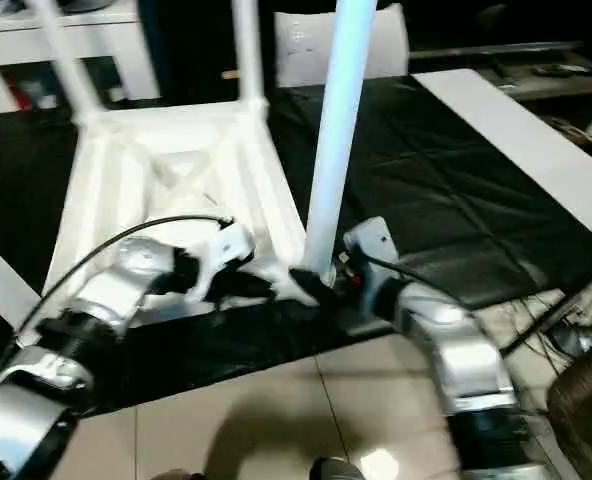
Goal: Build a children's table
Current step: Rotate leg to tighten
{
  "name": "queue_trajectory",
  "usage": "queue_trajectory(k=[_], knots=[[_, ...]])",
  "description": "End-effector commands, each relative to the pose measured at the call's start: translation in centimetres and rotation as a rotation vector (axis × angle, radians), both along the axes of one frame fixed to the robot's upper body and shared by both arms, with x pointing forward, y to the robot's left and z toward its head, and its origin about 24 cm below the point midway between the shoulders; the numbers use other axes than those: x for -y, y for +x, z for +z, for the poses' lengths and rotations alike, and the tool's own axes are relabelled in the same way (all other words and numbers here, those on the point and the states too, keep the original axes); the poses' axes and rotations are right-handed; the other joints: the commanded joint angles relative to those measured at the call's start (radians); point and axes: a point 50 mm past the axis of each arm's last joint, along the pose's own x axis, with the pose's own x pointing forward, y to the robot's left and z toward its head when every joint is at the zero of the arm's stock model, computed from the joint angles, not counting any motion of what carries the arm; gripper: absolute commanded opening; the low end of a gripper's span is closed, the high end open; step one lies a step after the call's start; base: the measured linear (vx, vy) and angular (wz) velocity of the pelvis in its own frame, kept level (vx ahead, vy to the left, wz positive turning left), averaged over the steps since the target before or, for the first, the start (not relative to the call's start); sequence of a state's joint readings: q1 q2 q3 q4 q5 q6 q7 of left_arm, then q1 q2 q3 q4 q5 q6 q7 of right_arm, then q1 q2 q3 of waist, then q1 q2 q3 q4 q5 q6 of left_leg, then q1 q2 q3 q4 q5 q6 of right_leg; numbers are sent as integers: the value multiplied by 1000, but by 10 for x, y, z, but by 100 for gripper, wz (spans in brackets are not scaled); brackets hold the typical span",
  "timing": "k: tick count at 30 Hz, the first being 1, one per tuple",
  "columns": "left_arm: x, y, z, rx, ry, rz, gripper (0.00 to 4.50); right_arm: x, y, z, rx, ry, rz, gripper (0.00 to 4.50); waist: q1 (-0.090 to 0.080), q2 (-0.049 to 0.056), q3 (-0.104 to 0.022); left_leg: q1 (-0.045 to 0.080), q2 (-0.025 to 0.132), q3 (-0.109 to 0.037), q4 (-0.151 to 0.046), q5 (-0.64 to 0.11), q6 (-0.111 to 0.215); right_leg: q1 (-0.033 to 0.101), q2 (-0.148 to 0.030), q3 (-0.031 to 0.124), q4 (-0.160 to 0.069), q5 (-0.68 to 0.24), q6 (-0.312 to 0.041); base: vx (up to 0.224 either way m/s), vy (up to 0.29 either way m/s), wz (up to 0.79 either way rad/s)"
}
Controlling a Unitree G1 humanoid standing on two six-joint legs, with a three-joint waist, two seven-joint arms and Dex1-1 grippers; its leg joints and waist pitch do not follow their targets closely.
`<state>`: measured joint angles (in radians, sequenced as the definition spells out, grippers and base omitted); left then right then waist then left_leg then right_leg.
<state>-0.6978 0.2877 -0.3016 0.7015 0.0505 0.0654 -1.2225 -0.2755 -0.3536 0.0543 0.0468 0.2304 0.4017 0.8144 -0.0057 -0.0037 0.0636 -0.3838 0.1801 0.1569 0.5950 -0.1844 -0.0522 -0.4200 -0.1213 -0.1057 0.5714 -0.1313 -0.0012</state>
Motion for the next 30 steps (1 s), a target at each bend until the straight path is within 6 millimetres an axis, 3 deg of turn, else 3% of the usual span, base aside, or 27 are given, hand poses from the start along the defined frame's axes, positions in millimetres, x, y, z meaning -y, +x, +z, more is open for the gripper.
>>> queue_trajectory(k=[1,6,10,14,22,30], knots=[[7,-5,5,9,-12,-119,0,-2,-1,3,14,4,75,418,5,-13,-69,9,41,4,-72,-245,91,59,-34,47,-65,-330,-213,0,0,0],[-2,-9,5,-13,24,-216,0,3,-7,5,-15,-17,240,418,27,-13,-72,12,43,5,-72,-221,87,61,-32,53,-53,-277,-235,0,0,0],[-7,-12,6,-31,81,-323,0,5,-11,4,-65,-11,369,402,41,-15,-69,13,43,6,-74,-236,82,59,-33,55,-55,-306,-228,0,0,0],[-7,-14,7,-45,89,-371,0,6,-12,2,-77,-26,411,368,46,-16,-69,14,46,6,-76,-240,63,58,-33,56,-53,-309,-231,0,0,0],[-9,-16,8,-56,115,-450,0,6,-13,1,-89,-36,475,285,62,-16,-70,17,48,10,-76,-242,57,59,-33,56,-51,-302,-232,0,0,0],[-8,-17,8,-63,120,-466,0,0,-15,-1,-102,-22,520,219,62,-17,-69,15,48,10,-77,-243,52,58,-34,56,-53,-317,-224,0,0,0]])
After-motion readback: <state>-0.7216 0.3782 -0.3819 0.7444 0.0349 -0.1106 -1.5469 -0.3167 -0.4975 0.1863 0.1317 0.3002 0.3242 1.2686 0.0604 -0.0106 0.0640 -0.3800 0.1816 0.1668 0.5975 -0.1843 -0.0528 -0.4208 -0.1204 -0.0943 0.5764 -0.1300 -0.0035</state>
